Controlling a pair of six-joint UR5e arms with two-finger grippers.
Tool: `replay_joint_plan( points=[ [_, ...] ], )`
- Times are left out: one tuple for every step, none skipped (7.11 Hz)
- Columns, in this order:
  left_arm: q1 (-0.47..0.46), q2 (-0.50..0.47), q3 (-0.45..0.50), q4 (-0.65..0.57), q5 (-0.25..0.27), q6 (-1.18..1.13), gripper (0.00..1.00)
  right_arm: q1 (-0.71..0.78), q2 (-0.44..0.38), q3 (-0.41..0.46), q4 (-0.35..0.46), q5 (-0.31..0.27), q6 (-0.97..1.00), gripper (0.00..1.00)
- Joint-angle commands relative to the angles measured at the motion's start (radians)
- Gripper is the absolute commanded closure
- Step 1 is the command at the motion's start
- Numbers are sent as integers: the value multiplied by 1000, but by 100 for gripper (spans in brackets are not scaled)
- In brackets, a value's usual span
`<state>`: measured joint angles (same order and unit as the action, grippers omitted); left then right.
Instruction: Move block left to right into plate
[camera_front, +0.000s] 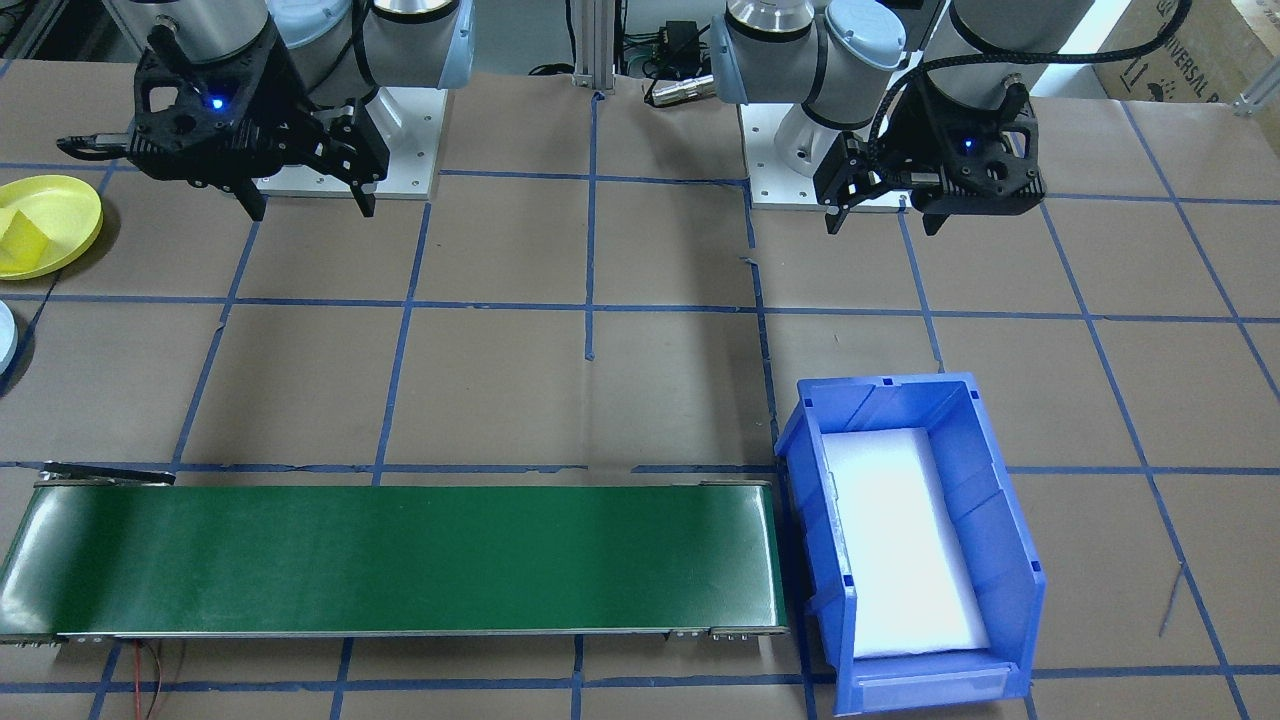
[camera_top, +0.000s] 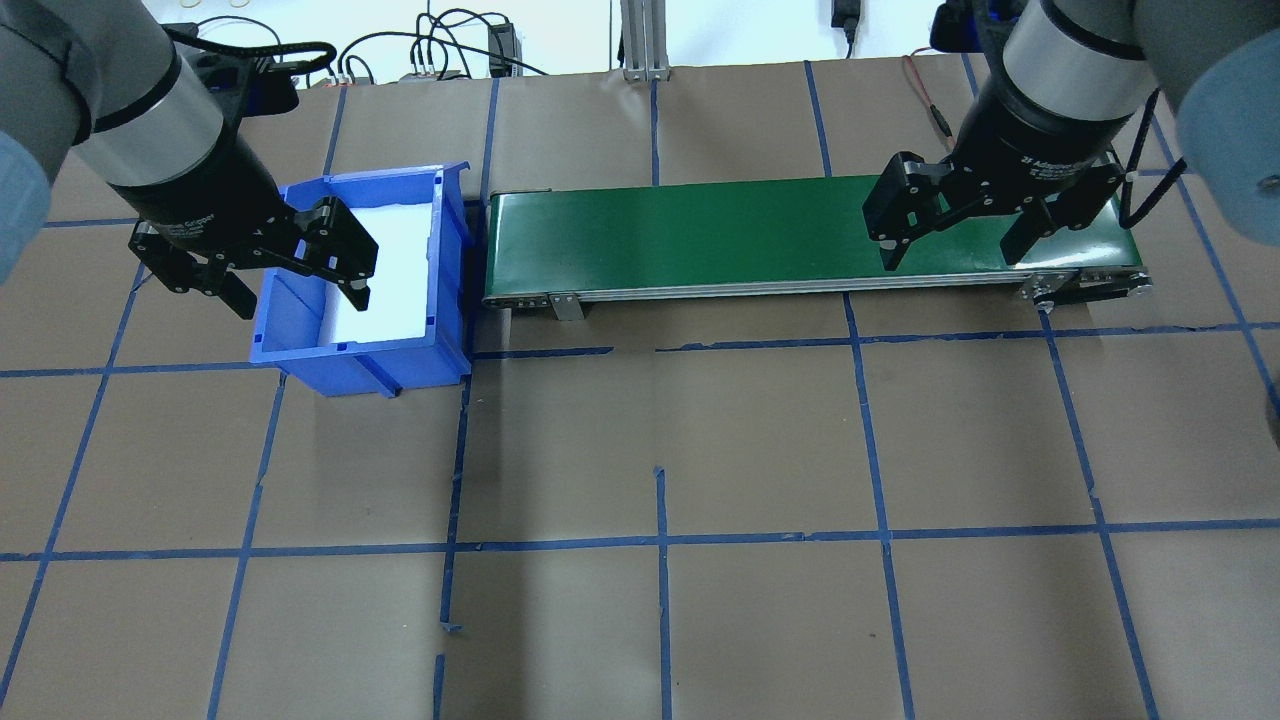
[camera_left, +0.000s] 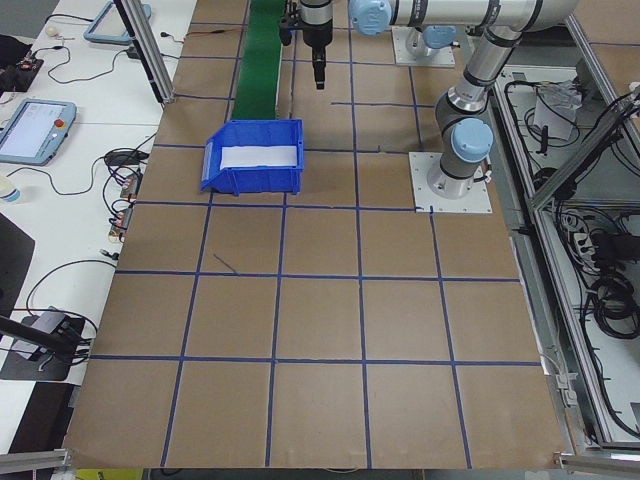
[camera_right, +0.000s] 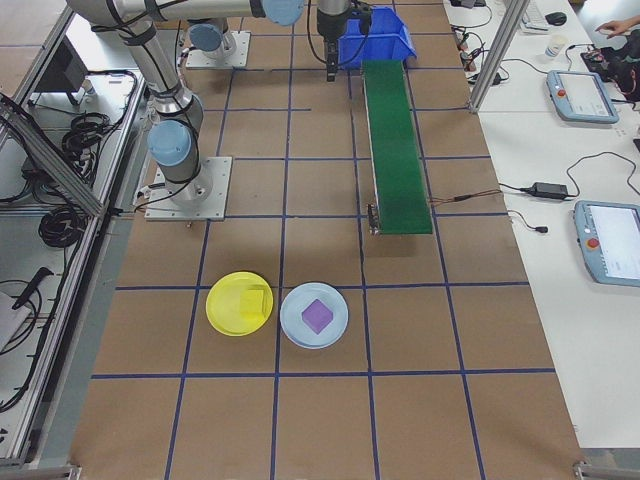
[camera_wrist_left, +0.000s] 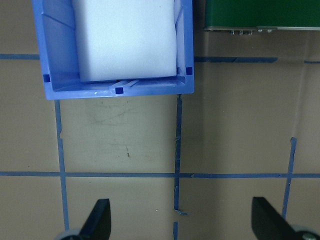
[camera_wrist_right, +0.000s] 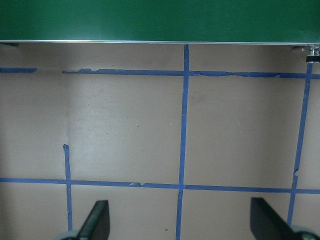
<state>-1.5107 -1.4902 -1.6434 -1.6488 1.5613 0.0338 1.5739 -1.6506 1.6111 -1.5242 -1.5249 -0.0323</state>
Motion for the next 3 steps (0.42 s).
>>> replay_joint_plan(
  points=[
    [0,-4,-1,0,-1,-2,0,2,0,3,-2,3,0,0],
    [0,-4,-1,0,-1,0,0,0,2,4,-5,2,0,0],
    [0,-4,-1,0,0,0,0,2,2,4,-4,-1,0,0]
  ],
)
